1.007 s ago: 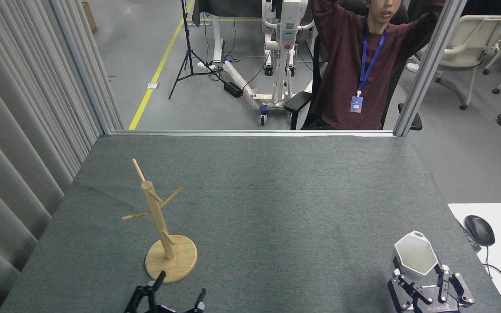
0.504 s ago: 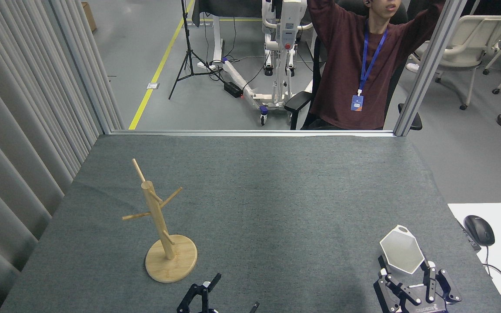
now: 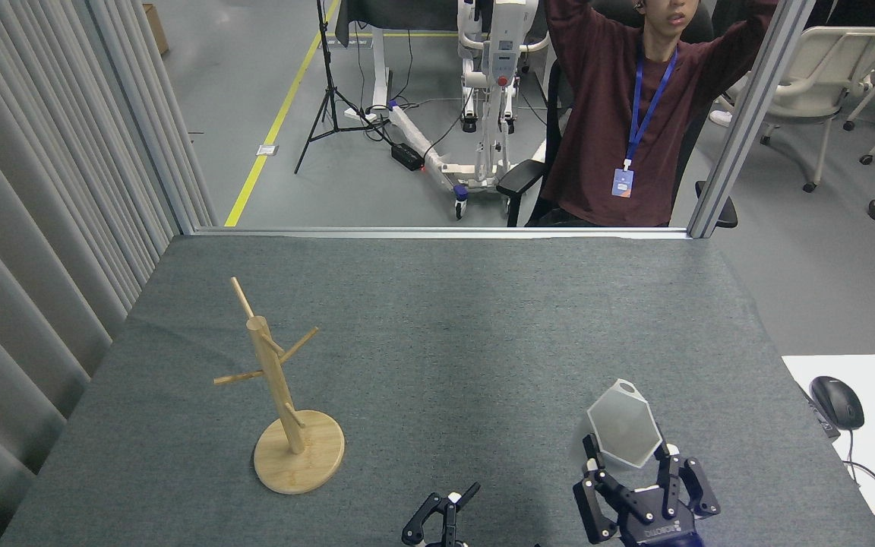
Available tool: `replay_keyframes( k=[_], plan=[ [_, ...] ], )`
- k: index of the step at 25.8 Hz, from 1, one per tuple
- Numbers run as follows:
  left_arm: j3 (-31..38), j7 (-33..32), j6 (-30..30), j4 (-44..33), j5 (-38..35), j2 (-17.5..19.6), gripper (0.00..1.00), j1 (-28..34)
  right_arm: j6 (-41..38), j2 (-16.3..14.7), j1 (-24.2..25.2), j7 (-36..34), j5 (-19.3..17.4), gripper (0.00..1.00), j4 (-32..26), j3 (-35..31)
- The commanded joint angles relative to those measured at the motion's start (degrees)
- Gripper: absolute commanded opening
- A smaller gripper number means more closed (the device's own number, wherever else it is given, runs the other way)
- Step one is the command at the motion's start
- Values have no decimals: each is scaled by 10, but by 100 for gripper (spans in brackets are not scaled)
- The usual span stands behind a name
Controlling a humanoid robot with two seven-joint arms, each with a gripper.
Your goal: Hang cup on storage rack
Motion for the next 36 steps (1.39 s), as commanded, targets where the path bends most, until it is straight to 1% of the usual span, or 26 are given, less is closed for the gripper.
replay_keyframes(
  k=[1,6,11,14,25,28,31,32,34,36],
  plan=[
    [-1,-1,11,25,0,-4,100,-19,22,-2,9,0,0,59,-18,60],
    [4,-3,20,24,5,-4,100,-19,28,-5,22,1,4,59,-18,109],
    [5,-5,22,24,7,-5,100,-27,66,-8,24,1,18,59,-15,175],
    [7,-6,22,23,7,-5,100,-33,85,-8,24,0,27,59,-9,200],
    [56,-8,22,20,10,-6,100,-50,89,-14,37,-5,29,59,-2,211],
    [58,-8,22,17,9,-6,100,-50,91,-15,38,-6,30,59,2,221],
    [58,-7,22,14,9,-5,100,-50,98,-15,38,-6,39,59,3,230],
    [57,-6,22,13,8,-5,99,-50,99,-15,38,-6,40,59,3,231],
    [58,-6,22,13,7,-5,85,-50,100,-15,38,-6,40,59,3,233],
    [59,-6,22,13,7,-5,84,-50,100,-15,38,-6,41,59,4,231]
  ],
)
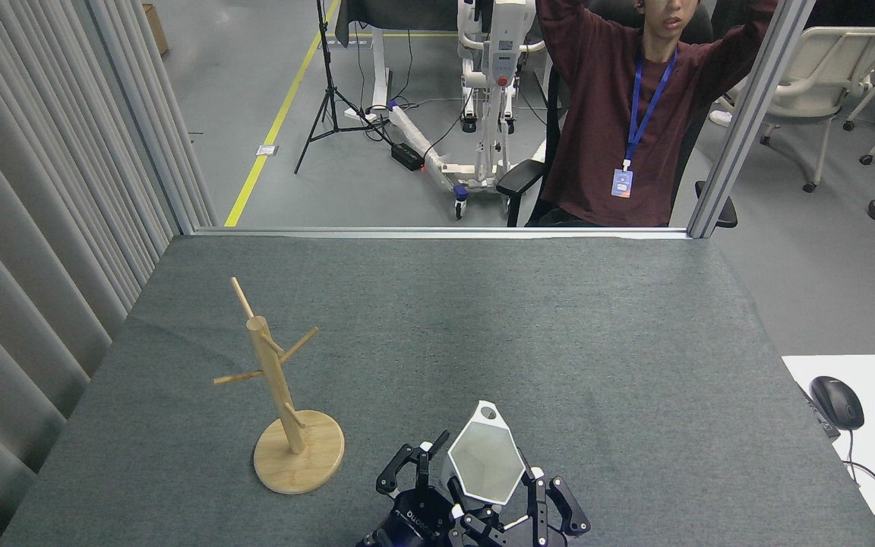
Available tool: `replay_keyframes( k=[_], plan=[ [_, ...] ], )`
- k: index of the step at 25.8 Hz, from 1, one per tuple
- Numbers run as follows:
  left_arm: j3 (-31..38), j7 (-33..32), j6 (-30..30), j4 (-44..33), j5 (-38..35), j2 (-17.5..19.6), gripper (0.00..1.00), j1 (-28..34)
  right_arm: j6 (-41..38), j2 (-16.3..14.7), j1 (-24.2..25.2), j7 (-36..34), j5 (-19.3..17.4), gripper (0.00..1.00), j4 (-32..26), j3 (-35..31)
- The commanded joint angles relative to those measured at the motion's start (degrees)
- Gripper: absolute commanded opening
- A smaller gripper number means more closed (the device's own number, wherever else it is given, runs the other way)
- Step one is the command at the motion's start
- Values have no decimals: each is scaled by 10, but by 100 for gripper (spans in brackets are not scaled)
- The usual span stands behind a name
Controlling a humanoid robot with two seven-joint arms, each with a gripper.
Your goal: Hang cup on storage rack
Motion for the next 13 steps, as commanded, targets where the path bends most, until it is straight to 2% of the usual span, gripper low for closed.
replay_keyframes(
  k=[1,3,4,8,9,10,11,12,13],
  plan=[
    [1,4,4,-1,0,0,84,0,3,0,0,3,2,59,2,-1],
    [1,4,4,-3,0,0,84,0,3,0,0,3,2,59,3,-3],
    [1,4,4,-4,0,0,80,0,4,0,0,3,2,59,4,-5],
    [0,4,3,-7,0,0,58,0,9,0,0,3,2,59,7,-7],
    [0,4,3,-8,0,0,57,0,9,0,0,3,2,59,7,-8],
    [0,4,3,-9,0,0,53,0,9,0,0,3,2,63,8,-8],
    [0,4,3,-9,-1,0,51,0,12,0,0,3,2,72,11,-9],
    [0,4,3,-9,0,0,51,0,17,0,0,3,2,89,14,-9],
    [0,4,3,-8,0,0,51,0,19,0,0,3,1,99,14,-9]
  ],
)
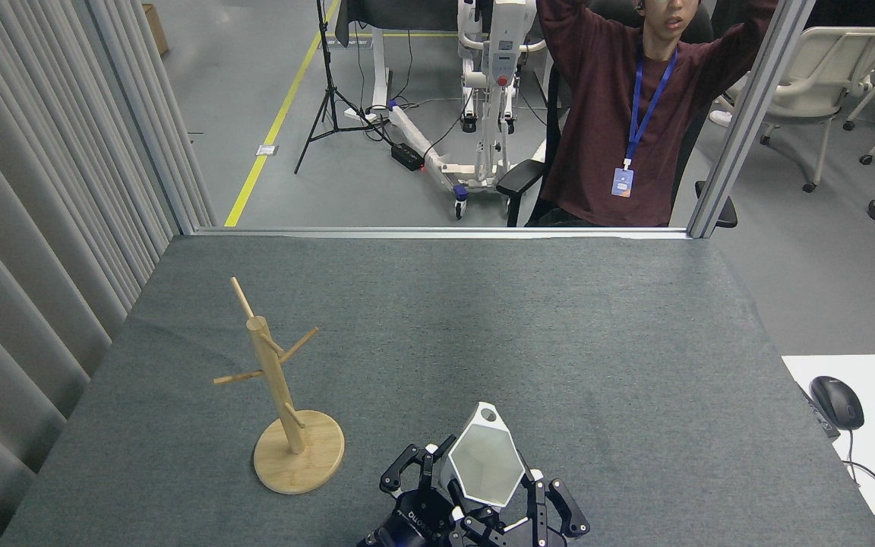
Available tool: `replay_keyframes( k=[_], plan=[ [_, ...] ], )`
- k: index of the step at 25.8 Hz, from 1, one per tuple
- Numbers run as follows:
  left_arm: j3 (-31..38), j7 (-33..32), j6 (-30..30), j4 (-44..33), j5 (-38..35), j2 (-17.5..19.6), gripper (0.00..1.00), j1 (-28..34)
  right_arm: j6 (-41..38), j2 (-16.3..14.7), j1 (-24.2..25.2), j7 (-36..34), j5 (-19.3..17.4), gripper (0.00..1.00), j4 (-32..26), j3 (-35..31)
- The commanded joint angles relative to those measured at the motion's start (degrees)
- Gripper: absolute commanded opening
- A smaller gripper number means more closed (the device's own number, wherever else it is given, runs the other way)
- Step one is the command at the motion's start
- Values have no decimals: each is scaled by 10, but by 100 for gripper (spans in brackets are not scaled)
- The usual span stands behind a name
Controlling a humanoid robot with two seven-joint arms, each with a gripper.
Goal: Hang cup on storage rack
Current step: 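Grasp the cup with the left gripper and release the right gripper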
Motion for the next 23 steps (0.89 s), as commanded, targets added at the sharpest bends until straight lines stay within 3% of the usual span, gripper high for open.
replay_keyframes(
  k=[1,19,21,23],
  plan=[
    [0,31,13,-1,0,0,51,0,21,0,0,2,-2,99,5,-1],
    [0,31,13,0,0,0,51,1,-12,-2,1,-22,-7,99,-20,5],
    [0,31,13,1,-1,1,42,1,-24,-3,3,-22,-7,99,-28,8],
    [0,31,13,2,-1,1,40,1,-43,-3,3,-23,-7,99,-42,16]
  ],
)
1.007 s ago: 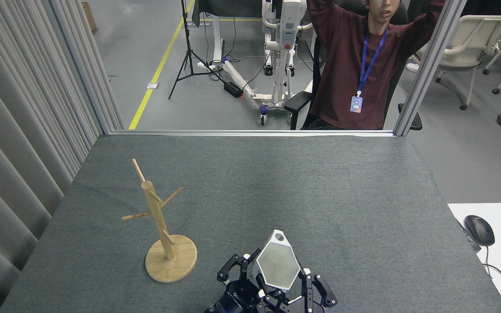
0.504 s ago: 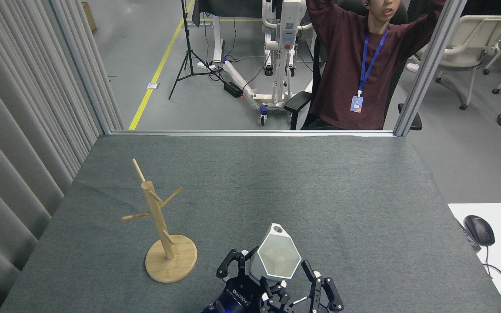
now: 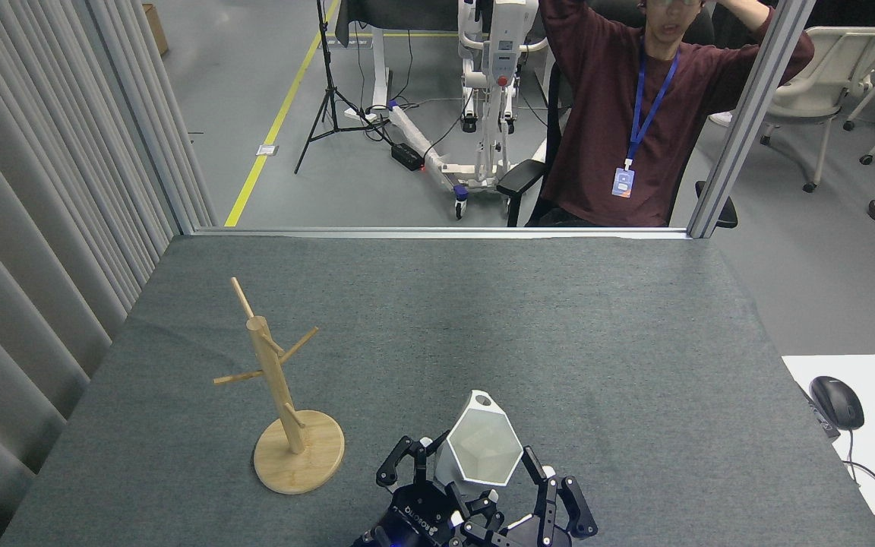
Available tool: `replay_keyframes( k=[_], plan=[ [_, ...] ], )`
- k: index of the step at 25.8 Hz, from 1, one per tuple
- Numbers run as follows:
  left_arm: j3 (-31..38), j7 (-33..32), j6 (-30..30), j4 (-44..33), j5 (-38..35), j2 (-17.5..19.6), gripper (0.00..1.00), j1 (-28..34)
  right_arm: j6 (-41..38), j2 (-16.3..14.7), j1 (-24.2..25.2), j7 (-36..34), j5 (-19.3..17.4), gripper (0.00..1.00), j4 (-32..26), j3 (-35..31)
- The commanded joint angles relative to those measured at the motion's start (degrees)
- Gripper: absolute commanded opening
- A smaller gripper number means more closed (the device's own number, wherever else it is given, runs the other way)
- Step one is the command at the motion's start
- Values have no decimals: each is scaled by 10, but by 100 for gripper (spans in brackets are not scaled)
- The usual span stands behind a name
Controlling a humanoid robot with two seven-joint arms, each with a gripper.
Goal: Hang cup on storage rack
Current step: 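Grasp the cup with the left gripper and release the right gripper, then carry the cup with the left gripper toward the wooden stand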
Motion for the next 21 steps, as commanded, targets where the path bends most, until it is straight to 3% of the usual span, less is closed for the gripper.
replay_keyframes(
  k=[1,8,11,14,18,19,21],
  plan=[
    [0,-4,0,2,-1,0,40,0,-35,-2,1,-3,0,99,-22,12],
    [0,-4,0,4,-3,0,36,0,-107,-3,-1,-30,-1,99,-36,12],
    [0,-4,-1,2,-4,4,20,0,-83,8,-10,-32,-18,99,-35,-9],
    [0,-4,-1,5,-4,6,19,2,-14,21,-48,-24,-115,99,-30,-91],
    [0,-4,-1,4,-4,6,18,6,1,21,-76,-11,-275,99,-9,-240],
    [0,-4,0,3,-4,7,18,8,4,16,-78,3,-296,99,7,-270],
    [1,-4,1,0,-4,7,18,9,28,10,-80,37,-280,99,45,-297]
  ],
)
